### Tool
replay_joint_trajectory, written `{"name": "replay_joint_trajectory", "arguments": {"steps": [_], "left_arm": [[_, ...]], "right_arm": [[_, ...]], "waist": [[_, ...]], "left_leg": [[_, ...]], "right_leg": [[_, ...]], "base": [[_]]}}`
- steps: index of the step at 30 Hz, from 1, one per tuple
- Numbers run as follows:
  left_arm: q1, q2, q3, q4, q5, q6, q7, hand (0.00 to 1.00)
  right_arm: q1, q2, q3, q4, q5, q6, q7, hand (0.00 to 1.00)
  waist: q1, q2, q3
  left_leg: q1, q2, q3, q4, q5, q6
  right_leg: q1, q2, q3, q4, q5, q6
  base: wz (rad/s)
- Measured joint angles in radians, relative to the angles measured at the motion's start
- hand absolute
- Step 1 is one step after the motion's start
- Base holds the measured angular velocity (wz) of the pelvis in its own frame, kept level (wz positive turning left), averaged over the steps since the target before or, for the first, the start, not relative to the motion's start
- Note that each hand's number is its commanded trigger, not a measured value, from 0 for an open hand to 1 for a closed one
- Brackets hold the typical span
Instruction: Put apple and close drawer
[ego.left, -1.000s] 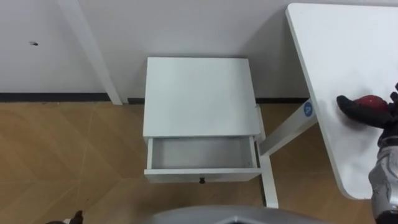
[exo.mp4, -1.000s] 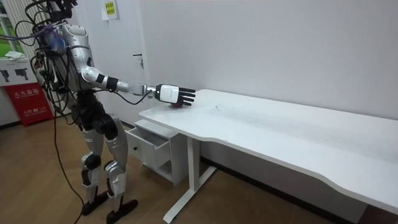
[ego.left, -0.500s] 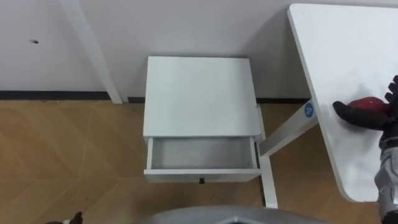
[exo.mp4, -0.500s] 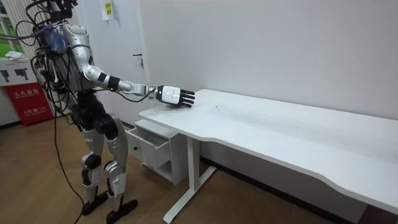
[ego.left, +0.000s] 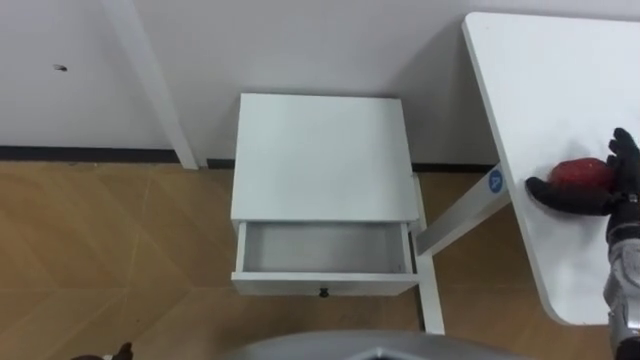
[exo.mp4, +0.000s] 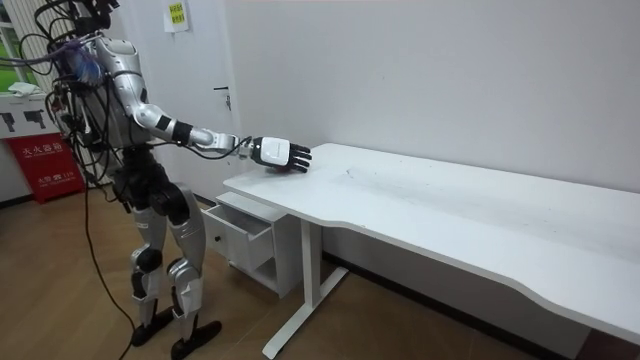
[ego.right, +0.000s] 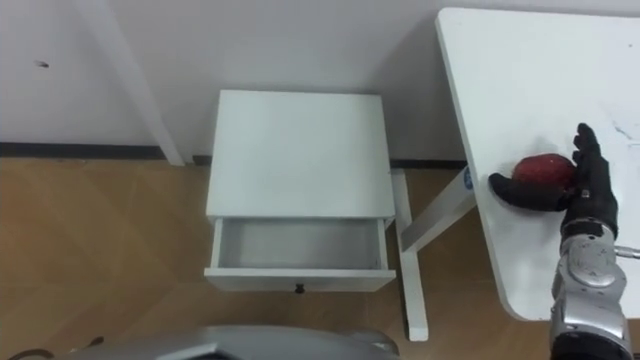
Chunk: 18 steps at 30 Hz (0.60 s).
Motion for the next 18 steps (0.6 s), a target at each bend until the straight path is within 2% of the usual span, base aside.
{"name": "replay_joint_trajectory", "arguments": {"steps": [2, 8, 18], "left_arm": [[-0.001, 0.002, -0.001, 0.000, 0.000, 0.000, 0.000, 0.00], [-0.001, 0.009, -0.018, -0.001, -0.003, 0.000, 0.007, 0.00], [-0.004, 0.019, -0.080, 0.002, -0.001, 0.001, 0.007, 0.00]], "right_arm": [[-0.005, -0.012, -0.004, 0.017, -0.010, -0.007, 0.000, 1.00], [-0.020, -0.015, -0.003, 0.049, -0.023, -0.016, -0.004, 1.00], [-0.027, -0.015, 0.024, 0.034, -0.064, -0.007, -0.012, 1.00]], "waist": [[-0.001, -0.007, -0.0004], [0.001, -0.014, 0.0013], [0.005, -0.017, 0.0031]], "left_leg": [[0.000, 0.001, 0.000, 0.000, 0.000, 0.000], [0.002, 0.001, -0.001, 0.002, 0.000, 0.000], [0.000, 0.000, -0.010, 0.004, 0.000, 0.000]], "right_leg": [[0.001, 0.001, 0.000, 0.000, 0.000, 0.000], [0.001, 0.002, 0.001, 0.001, 0.000, 0.000], [0.003, 0.010, 0.004, 0.000, 0.001, -0.001]], "base": [[0.00], [0.00], [0.00]]}}
